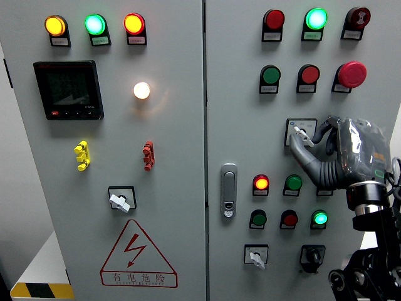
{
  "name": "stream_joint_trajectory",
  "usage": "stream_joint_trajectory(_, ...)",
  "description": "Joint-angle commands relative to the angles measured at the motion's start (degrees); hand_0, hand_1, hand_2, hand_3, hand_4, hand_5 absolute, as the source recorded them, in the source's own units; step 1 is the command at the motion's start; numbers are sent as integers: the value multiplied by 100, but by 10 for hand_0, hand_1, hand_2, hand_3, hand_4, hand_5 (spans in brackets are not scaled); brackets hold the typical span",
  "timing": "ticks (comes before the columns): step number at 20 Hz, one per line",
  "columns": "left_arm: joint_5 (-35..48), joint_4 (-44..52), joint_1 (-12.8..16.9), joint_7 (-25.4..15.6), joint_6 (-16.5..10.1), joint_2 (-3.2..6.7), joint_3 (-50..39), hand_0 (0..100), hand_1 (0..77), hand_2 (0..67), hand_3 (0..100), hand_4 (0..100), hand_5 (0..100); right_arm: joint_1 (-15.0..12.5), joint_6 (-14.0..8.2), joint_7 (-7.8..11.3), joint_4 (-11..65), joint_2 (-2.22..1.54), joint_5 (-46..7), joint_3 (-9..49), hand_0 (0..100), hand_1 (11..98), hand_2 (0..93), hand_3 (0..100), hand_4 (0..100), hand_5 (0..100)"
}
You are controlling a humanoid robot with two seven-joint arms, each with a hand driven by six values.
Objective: Rotate and turn off gray switch
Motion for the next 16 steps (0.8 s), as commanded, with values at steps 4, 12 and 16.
stream_joint_trajectory(4,8,-1,-1,0,3,-7,0,0,0,104,212,131,129,2,-69,-9,-2,0,18,-44,276,344,719,954,847,1000)
stream_joint_trajectory(12,-1,-1,-1,0,3,-7,0,0,0,104,212,131,129,-7,-96,-9,6,0,45,-61,375,353,724,954,848,963)
stream_joint_trajectory(16,-1,-1,-1,0,-5,1,0,0,0,104,212,131,129,-7,-96,-18,6,0,45,-70,435,346,726,954,846,961)
